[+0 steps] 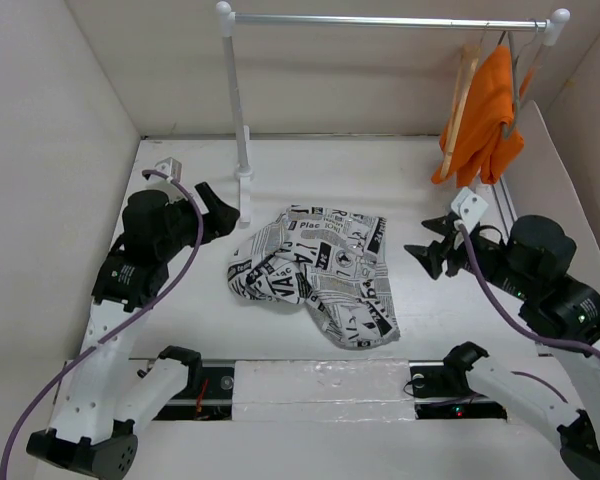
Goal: Place the trousers on the hanger
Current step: Flatten out the trousers at the center of the board.
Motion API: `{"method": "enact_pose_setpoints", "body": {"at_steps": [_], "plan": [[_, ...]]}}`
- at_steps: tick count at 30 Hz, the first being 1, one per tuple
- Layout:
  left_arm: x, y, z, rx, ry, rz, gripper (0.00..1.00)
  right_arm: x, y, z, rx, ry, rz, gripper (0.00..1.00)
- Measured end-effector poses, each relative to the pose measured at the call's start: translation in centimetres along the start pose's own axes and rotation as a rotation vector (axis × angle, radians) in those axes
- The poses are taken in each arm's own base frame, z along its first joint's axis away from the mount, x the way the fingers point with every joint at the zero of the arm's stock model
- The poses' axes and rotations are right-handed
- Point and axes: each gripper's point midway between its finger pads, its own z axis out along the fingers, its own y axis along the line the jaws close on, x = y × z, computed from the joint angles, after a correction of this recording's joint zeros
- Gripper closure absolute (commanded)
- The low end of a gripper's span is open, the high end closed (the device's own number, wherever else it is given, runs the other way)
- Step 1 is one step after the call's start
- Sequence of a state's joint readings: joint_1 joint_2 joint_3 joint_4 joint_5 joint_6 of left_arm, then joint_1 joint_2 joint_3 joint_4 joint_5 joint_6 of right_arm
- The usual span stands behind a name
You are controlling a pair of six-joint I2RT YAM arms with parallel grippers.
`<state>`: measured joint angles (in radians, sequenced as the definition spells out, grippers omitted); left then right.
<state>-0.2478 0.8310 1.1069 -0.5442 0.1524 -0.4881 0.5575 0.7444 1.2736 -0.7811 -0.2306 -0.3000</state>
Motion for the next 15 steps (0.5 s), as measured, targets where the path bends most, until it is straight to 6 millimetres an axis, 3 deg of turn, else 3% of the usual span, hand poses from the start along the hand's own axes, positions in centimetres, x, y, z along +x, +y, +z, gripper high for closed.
{"method": "enact_pose_setpoints", "body": {"at_steps": [1, 2, 3, 7, 8, 10, 11, 12, 13, 15], "plan": [[0.0, 0.0, 0.1, -0.001, 0.002, -0.003, 0.27, -0.1, 0.0, -0.3, 0.004, -0.017, -0.006, 0.54], [0.1, 0.1, 0.2, -0.004, 0.005, -0.004, 0.29, 0.1, 0.2, -0.4, 0.005, -0.023, -0.005, 0.85], [0.2, 0.1, 0.3, -0.006, 0.009, -0.005, 0.3, 0.6, 0.2, -0.2, 0.005, -0.021, -0.003, 0.99], [2.4, 1.4, 1.5, -0.025, 0.058, -0.019, 0.38, 6.3, 0.7, 2.2, 0.014, 0.123, 0.082, 1.0], [3.4, 2.0, 1.9, -0.036, 0.082, -0.025, 0.41, 8.3, 0.9, 2.9, 0.016, 0.175, 0.106, 0.9], [6.0, 3.6, 2.8, -0.068, 0.139, -0.04, 0.4, 12.1, 1.3, 3.9, 0.029, 0.28, 0.162, 0.59], [7.4, 4.5, 3.2, -0.089, 0.172, -0.053, 0.35, 14.0, 1.6, 4.2, 0.032, 0.328, 0.185, 0.28], [9.0, 5.5, 3.6, -0.114, 0.212, -0.058, 0.35, 15.9, 2.0, 4.3, 0.032, 0.379, 0.209, 0.28], [10.1, 6.4, 4.1, -0.138, 0.241, -0.066, 0.31, 17.1, 2.3, 4.4, 0.035, 0.405, 0.233, 0.19], [12.0, 7.8, 5.1, -0.177, 0.279, -0.086, 0.22, 19.2, 2.9, 4.7, 0.041, 0.447, 0.268, 0.13]]}}
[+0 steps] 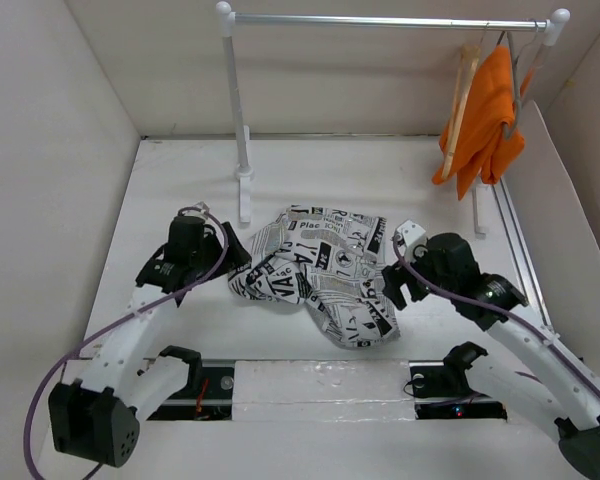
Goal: Place the trousers on the hanger
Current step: Flatten out the trousers at the center of the board.
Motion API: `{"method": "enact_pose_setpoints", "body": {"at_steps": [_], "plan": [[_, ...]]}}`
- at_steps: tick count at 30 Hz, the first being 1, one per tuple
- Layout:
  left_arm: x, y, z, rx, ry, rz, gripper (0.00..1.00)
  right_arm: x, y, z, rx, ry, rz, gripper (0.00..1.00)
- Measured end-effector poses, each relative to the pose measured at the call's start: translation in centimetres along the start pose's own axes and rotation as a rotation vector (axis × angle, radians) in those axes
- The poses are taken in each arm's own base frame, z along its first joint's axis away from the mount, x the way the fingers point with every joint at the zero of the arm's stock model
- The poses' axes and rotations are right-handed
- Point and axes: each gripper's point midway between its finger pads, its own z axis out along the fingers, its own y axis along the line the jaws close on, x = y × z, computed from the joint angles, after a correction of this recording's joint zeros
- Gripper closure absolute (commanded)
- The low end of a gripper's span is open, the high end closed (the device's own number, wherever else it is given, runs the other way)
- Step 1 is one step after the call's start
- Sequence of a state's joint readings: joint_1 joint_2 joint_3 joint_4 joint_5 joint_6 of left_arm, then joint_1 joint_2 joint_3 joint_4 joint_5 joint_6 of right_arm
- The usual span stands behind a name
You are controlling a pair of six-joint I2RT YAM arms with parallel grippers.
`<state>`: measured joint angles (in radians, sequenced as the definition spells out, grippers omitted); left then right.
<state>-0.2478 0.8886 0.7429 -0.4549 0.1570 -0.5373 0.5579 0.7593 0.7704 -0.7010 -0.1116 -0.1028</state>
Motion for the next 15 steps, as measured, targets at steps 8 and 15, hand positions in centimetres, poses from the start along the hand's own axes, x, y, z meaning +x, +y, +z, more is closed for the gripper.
{"method": "enact_pose_setpoints", "body": {"at_steps": [8, 15], "plan": [[4.3, 3.3, 5.4, -0.091, 0.125, -0.106, 0.15, 7.0, 1.1, 4.8, -0.046, 0.194, 0.122, 0.09], [7.0, 4.3, 8.1, -0.087, 0.178, -0.165, 0.19, 10.0, 2.2, 6.2, -0.075, 0.224, 0.219, 0.14]]}}
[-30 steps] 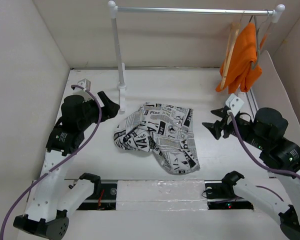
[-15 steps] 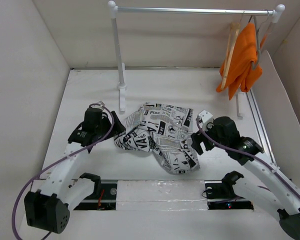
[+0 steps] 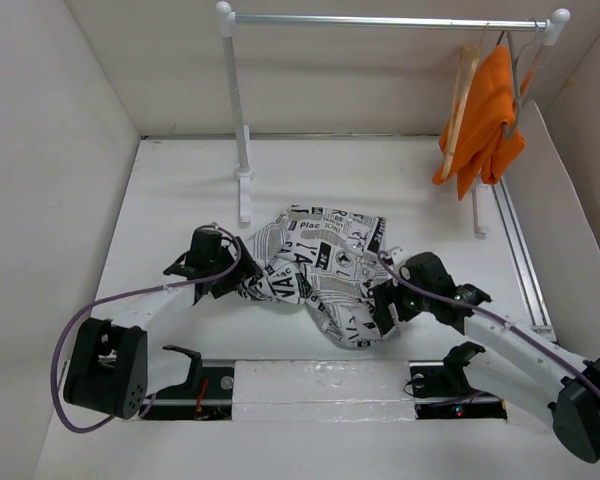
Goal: Place the trousers on the hanger
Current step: Flatten out the trousers at the center of the board.
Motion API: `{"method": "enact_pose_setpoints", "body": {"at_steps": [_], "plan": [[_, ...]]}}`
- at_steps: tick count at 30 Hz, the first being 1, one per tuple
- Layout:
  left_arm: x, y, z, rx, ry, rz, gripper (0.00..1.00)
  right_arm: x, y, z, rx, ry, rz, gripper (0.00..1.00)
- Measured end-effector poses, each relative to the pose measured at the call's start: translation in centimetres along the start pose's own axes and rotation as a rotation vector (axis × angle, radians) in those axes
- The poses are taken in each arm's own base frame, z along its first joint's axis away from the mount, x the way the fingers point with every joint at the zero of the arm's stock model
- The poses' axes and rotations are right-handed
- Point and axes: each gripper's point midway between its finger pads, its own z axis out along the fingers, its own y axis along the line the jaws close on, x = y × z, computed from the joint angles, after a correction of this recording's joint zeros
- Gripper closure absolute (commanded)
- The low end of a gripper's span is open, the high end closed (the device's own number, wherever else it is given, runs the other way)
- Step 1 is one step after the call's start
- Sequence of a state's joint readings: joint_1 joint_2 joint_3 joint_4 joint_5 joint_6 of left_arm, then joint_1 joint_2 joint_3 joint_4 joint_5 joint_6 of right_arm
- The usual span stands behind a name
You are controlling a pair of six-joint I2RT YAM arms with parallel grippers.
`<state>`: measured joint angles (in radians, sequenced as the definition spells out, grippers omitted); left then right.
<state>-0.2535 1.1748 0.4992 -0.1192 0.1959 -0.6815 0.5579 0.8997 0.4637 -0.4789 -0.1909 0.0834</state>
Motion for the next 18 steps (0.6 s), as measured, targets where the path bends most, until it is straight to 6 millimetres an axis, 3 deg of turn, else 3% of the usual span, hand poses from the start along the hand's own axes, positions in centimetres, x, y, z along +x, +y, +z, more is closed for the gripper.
{"method": "enact_pose_setpoints", "body": {"at_steps": [3, 5, 6, 9, 11, 13, 15, 18], "plan": [[0.5, -1.4, 0.7, 0.026, -0.003, 0.029, 0.34, 1.5, 0.3, 0.8, -0.025, 0.016, 0.04, 0.19], [1.2, -2.4, 1.4, 0.037, 0.009, 0.054, 0.57, 2.4, 0.5, 1.3, -0.042, 0.017, 0.06, 0.29], [1.4, -2.7, 1.7, 0.036, 0.012, 0.057, 0.77, 2.2, 0.7, 1.3, -0.054, -0.002, 0.07, 0.33], [1.4, -3.0, 2.2, 0.023, 0.009, 0.054, 1.0, 2.8, 1.3, 1.4, -0.089, -0.014, 0.09, 0.48], [0.8, -3.3, 1.9, 0.006, -0.009, 0.052, 1.0, 2.7, 1.7, 1.3, -0.111, -0.026, 0.093, 0.7], [-0.6, -3.8, 1.2, -0.012, -0.05, 0.057, 1.0, 2.0, 2.3, 0.8, -0.14, -0.044, 0.093, 1.0], [-2.1, -4.5, -0.1, -0.019, -0.106, 0.065, 1.0, 1.7, 2.3, 0.5, -0.132, -0.045, 0.085, 1.0], [-5.5, -6.7, -4.0, -0.016, -0.212, 0.099, 1.0, -0.9, 1.8, -2.5, -0.063, -0.084, 0.064, 1.0]]}}
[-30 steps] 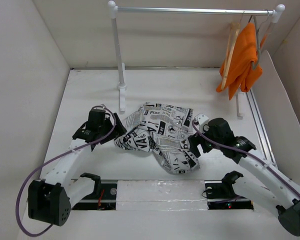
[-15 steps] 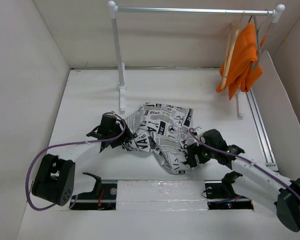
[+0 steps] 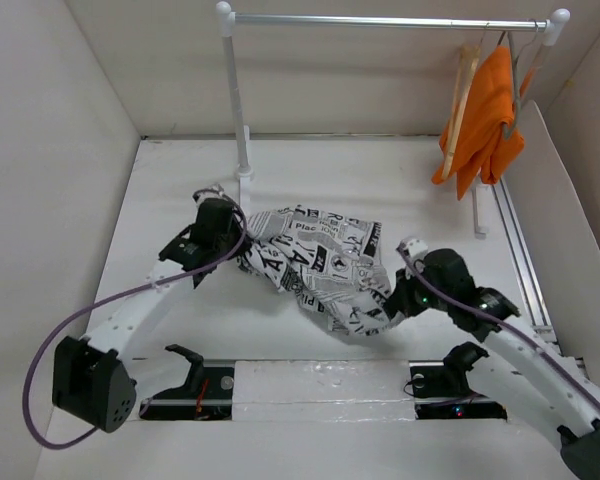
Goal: Place the trousers on the hanger
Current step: Flatten out the trousers at the center of the board.
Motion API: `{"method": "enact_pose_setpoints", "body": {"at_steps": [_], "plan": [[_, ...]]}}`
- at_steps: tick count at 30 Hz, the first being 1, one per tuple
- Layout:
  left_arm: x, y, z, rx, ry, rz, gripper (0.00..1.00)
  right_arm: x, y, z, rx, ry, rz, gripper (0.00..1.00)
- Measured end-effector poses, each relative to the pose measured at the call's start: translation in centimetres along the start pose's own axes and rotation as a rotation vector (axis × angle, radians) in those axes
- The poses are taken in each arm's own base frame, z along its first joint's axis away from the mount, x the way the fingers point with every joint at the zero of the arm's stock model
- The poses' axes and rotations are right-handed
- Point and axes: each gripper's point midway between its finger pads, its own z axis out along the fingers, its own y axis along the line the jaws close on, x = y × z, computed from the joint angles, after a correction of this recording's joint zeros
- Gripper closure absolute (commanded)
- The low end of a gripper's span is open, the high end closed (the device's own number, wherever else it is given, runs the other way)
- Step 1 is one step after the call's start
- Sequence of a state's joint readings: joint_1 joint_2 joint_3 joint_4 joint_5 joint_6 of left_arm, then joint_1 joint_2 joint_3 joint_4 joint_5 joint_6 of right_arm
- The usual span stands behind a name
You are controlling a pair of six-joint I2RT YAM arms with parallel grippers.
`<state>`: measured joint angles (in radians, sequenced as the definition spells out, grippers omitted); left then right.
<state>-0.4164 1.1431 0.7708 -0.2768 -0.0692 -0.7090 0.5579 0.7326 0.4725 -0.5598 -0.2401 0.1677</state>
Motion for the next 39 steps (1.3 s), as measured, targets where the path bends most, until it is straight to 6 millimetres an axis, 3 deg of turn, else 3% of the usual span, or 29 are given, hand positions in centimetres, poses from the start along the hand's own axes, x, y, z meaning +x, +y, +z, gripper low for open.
{"method": "enact_pose_setpoints", "body": {"at_steps": [3, 6, 7, 8, 9, 10, 11, 12, 14, 17, 20, 22, 25, 30, 35, 39], "plan": [[-5.7, -2.6, -4.8, 0.02, -0.138, 0.047, 1.0, -7.0, 0.6, -6.1, 0.089, -0.206, -0.053, 1.0], [-11.8, -5.3, -10.6, 0.034, -0.283, 0.087, 0.98, -13.8, 1.6, -14.9, 0.181, -0.433, -0.092, 1.0], [-13.7, -6.1, -12.7, 0.04, -0.328, 0.096, 0.91, -15.4, 1.9, -17.8, 0.207, -0.496, -0.099, 1.0], [-15.5, -6.9, -14.7, 0.048, -0.368, 0.106, 0.8, -16.6, 2.1, -20.3, 0.232, -0.554, -0.101, 1.0], [-15.5, -6.9, -14.7, 0.048, -0.368, 0.106, 0.31, -17.3, 2.3, -22.4, 0.252, -0.595, -0.099, 1.0], [-18.7, -8.4, -18.3, 0.072, -0.465, 0.116, 0.3, -17.6, 2.2, -24.2, 0.278, -0.625, -0.096, 1.0], [-19.3, -8.3, -18.4, 0.048, -0.478, 0.132, 0.1, -17.4, 1.9, -24.6, 0.299, -0.626, -0.089, 1.0], [-19.9, -7.8, -18.5, 0.024, -0.492, 0.135, 0.01, -16.7, 1.2, -24.4, 0.327, -0.607, -0.08, 1.0], [-20.6, -6.4, -17.0, -0.046, -0.481, 0.141, 0.01, -14.1, -0.4, -22.3, 0.381, -0.505, -0.064, 1.0], [-19.6, -3.9, -11.1, -0.172, -0.358, 0.163, 0.01, -9.6, -2.5, -17.2, 0.421, -0.289, -0.049, 1.0], [-14.8, -0.8, -3.9, -0.263, -0.172, 0.199, 0.01, -5.6, -4.0, -13.6, 0.449, -0.104, -0.028, 1.0], [-10.1, 2.6, -1.7, -0.327, -0.047, 0.218, 0.01, -4.1, -4.4, -13.2, 0.461, -0.05, -0.015, 1.0], [-6.4, 5.9, -2.2, -0.377, 0.006, 0.195, 0.06, -4.1, -4.4, -13.8, 0.469, -0.074, -0.006, 1.0], [-3.5, 7.1, -3.7, -0.29, -0.054, 0.076, 0.06, -4.5, -4.7, -14.1, 0.493, -0.083, -0.006, 1.0], [-0.7, 7.6, -1.7, -0.243, -0.019, -0.011, 0.03, -5.2, -5.0, -12.9, 0.504, -0.049, -0.013, 1.0], [-1.5, 7.7, 0.2, -0.289, -0.034, -0.044, 0.01, -5.3, -4.9, -11.8, 0.483, -0.021, -0.021, 1.0]]}}
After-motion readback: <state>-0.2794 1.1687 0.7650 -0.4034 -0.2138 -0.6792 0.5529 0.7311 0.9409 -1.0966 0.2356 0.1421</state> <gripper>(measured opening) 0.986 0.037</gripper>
